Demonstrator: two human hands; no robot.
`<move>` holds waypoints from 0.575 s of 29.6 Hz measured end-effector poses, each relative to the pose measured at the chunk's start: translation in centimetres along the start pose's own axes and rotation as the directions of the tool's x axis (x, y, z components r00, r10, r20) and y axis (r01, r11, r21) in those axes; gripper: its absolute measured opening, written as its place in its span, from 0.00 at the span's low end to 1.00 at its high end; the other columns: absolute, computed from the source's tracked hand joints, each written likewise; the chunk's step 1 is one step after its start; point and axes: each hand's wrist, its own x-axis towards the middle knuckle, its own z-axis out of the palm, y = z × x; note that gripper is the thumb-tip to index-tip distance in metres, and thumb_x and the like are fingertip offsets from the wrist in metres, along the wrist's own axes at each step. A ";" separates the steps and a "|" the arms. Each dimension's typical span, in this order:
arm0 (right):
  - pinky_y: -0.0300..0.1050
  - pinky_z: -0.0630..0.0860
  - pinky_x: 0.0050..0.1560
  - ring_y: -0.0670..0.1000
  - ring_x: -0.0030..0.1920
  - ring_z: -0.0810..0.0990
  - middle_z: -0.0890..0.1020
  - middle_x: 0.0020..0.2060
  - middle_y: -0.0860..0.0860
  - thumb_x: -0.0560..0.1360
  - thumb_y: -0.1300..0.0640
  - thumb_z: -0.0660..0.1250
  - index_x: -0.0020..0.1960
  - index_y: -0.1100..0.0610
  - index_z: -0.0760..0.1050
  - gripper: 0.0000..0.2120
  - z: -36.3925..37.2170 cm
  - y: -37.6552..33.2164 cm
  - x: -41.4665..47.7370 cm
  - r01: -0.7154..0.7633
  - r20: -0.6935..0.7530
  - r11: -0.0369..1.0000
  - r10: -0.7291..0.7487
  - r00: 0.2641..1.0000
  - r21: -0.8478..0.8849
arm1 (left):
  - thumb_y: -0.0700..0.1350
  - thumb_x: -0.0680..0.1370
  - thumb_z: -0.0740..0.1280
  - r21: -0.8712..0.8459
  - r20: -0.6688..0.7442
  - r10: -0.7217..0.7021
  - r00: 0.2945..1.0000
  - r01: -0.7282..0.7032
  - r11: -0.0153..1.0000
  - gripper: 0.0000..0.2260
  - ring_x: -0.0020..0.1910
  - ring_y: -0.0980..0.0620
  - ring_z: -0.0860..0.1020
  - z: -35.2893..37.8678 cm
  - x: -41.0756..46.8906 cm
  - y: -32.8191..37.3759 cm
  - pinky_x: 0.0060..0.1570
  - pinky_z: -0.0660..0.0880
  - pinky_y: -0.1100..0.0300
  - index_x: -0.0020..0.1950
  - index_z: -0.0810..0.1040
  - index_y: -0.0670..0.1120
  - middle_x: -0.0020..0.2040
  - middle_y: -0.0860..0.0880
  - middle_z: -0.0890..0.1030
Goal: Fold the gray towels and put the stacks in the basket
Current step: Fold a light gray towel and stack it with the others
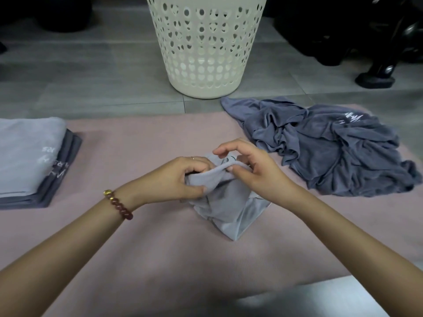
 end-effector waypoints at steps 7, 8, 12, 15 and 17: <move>0.42 0.73 0.50 0.48 0.47 0.78 0.81 0.48 0.54 0.72 0.54 0.72 0.54 0.54 0.77 0.13 0.1 3.2 -2.2 -0.337 0.413 0.920 0.390 0.823 -0.198 | 0.45 0.65 0.68 0.203 0.117 -0.144 0.983 0.118 0.972 0.12 0.44 0.62 0.76 -0.4 -1.4 -1.9 0.44 0.71 0.66 0.46 0.77 0.58 0.45 0.56 0.78; 0.44 0.75 0.50 0.48 0.47 0.79 0.82 0.47 0.53 0.71 0.54 0.73 0.53 0.56 0.77 0.13 0.2 3.5 -2.6 -0.350 0.484 0.901 0.434 0.760 -0.257 | 0.42 0.65 0.69 0.278 0.182 -0.158 0.971 0.103 0.955 0.10 0.43 0.63 0.74 -0.3 -1.7 -2.3 0.41 0.69 0.68 0.41 0.77 0.57 0.42 0.56 0.75; 0.44 0.71 0.41 0.50 0.40 0.76 0.79 0.41 0.54 0.73 0.57 0.69 0.48 0.58 0.77 0.06 1.0 4.1 -3.5 -0.245 0.542 0.805 0.556 0.631 -0.540 | 0.46 0.63 0.69 0.469 0.172 -0.214 0.962 0.111 0.876 0.07 0.44 0.63 0.71 -0.3 -3.1 -4.2 0.39 0.68 0.65 0.31 0.71 0.52 0.47 0.59 0.70; 0.42 0.67 0.37 0.50 0.40 0.73 0.76 0.39 0.50 0.75 0.59 0.62 0.45 0.54 0.74 0.02 0.6 4.1 -3.3 -0.098 0.455 0.686 0.575 0.680 -0.721 | 0.52 0.61 0.61 0.559 0.090 -0.210 0.973 0.125 0.820 0.08 0.46 0.59 0.73 -1.1 -4.2 -6.0 0.38 0.69 0.61 0.31 0.64 0.51 0.48 0.60 0.75; 0.41 0.69 0.40 0.51 0.43 0.74 0.76 0.44 0.48 0.75 0.62 0.60 0.47 0.52 0.72 0.06 0.1 4.4 -3.2 -0.099 0.417 0.653 0.585 0.696 -0.751 | 0.54 0.61 0.58 0.578 0.027 -0.194 0.981 0.143 0.803 0.08 0.37 0.57 0.71 -1.2 -4.7 -6.7 0.32 0.65 0.62 0.34 0.64 0.52 0.37 0.56 0.74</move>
